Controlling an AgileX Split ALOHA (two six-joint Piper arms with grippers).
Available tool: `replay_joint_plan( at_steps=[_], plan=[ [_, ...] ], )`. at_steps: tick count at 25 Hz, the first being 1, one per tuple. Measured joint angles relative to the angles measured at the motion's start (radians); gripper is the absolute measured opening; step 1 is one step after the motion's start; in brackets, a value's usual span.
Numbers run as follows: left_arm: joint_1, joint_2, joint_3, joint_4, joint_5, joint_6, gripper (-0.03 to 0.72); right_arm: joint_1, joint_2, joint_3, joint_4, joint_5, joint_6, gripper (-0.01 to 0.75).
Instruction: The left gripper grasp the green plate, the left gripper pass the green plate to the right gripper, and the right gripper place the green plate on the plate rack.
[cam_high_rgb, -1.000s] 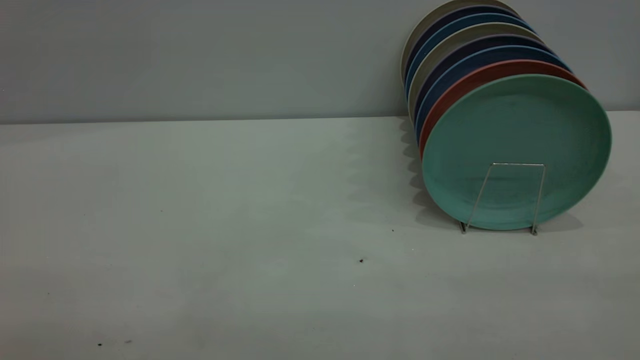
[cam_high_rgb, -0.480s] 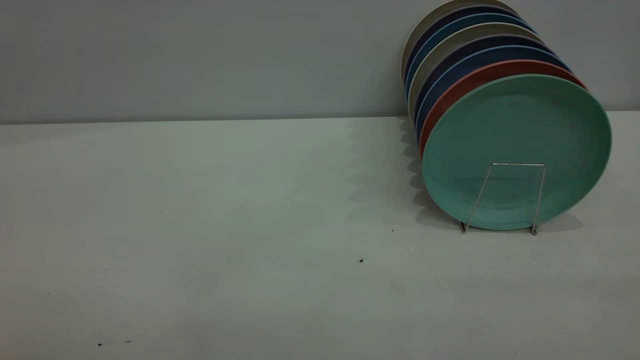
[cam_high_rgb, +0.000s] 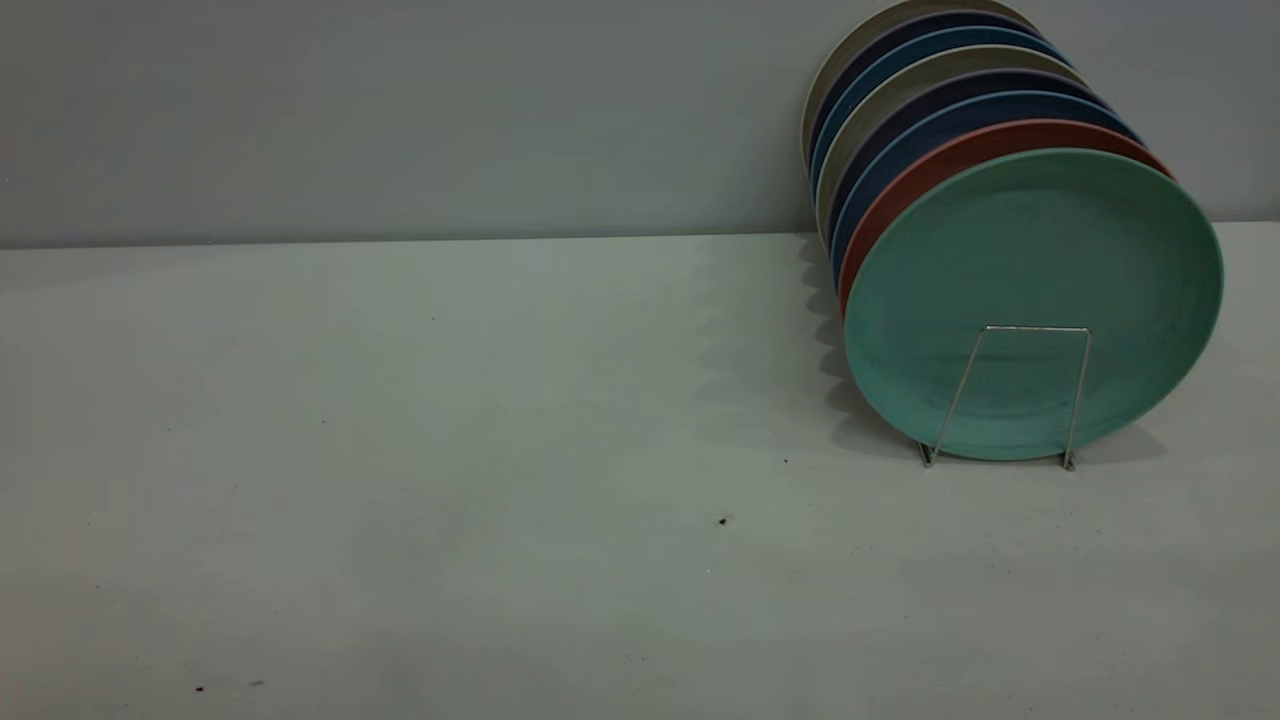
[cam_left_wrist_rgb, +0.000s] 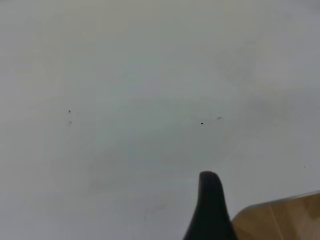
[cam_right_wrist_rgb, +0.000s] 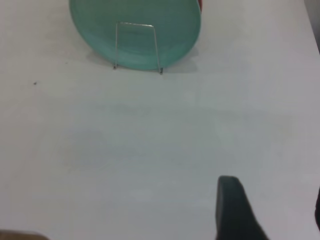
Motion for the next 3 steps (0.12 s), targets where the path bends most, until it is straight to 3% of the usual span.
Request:
replay_joint_plan(
  at_steps=[3],
  plan=[
    [0.0, 0.0, 0.0, 0.0, 0.0, 0.0, 0.591, 0.0, 0.0, 0.0, 0.001, 0.0, 0.0, 0.404]
  ],
)
